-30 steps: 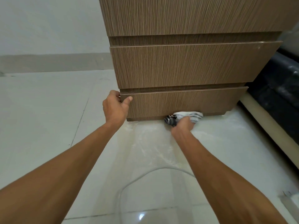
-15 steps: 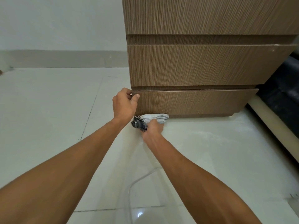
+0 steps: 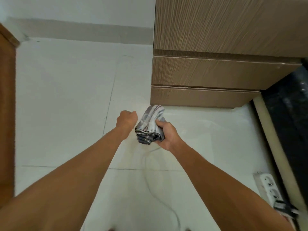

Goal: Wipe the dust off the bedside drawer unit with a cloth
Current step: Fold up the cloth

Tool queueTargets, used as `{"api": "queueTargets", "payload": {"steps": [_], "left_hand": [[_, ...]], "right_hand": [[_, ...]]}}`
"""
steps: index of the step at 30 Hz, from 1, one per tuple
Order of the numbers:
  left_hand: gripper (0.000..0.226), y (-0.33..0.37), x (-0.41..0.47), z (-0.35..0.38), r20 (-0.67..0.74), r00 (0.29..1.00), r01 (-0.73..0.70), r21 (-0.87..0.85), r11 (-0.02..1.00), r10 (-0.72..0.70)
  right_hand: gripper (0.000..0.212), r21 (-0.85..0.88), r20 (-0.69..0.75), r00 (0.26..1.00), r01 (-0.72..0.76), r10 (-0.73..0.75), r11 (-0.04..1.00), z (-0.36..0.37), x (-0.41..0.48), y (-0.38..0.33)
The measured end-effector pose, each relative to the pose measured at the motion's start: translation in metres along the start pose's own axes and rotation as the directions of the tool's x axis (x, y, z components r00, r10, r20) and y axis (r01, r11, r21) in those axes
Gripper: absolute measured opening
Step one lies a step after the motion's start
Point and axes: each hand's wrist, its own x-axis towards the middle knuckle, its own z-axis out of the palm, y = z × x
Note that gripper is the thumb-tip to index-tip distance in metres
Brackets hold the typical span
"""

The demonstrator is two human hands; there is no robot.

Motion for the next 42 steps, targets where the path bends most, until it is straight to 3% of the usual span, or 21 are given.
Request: {"api": "queueTargets", "payload": {"steps": [4,12,21,26,30,37,42], "left_hand": [[0.022,0.022,-0.07,-0.035,0.184,0.972,0.174,-0.149,0.973,-0.145],[0.006,0.125,-0.201,-0.123,0.292,0.927,0.3,-0.207,0.931,-0.234],[0.016,0.291,-0.257,-0.199,0.334,0.941,0.155,-0.276,0.949,-0.056],[0.025,0.351,-0.25,-0.205,0.32,0.946,0.059,-0.295,0.954,0.041],[0.027,0.386,-0.23,-0.193,0.282,0.954,0.003,-0.355,0.935,0.104],[0.025,0.419,-0.186,-0.16,0.154,0.986,0.01,-0.453,0.891,0.067],[0.024,0.423,-0.16,-0.138,0.036,0.998,-0.03,-0.462,0.886,0.053]], "right_hand": [[0.031,0.014,-0.005,0.994,-0.107,0.107,0.994,0.026,-0.091,-0.021],[0.044,-0.087,-0.06,0.985,-0.165,0.161,0.982,0.1,-0.252,-0.1],[0.032,-0.181,-0.007,0.999,0.039,-0.041,0.983,0.198,-0.357,-0.24],[0.029,-0.14,-0.072,0.99,0.108,-0.119,0.984,0.221,-0.358,-0.293],[0.024,-0.215,-0.123,0.973,0.165,-0.194,0.963,0.227,-0.335,-0.336],[0.019,-0.389,-0.118,0.927,0.287,-0.356,0.875,0.222,-0.275,-0.387],[0.024,-0.497,-0.118,0.91,0.293,-0.398,0.817,0.213,-0.232,-0.395]]}}
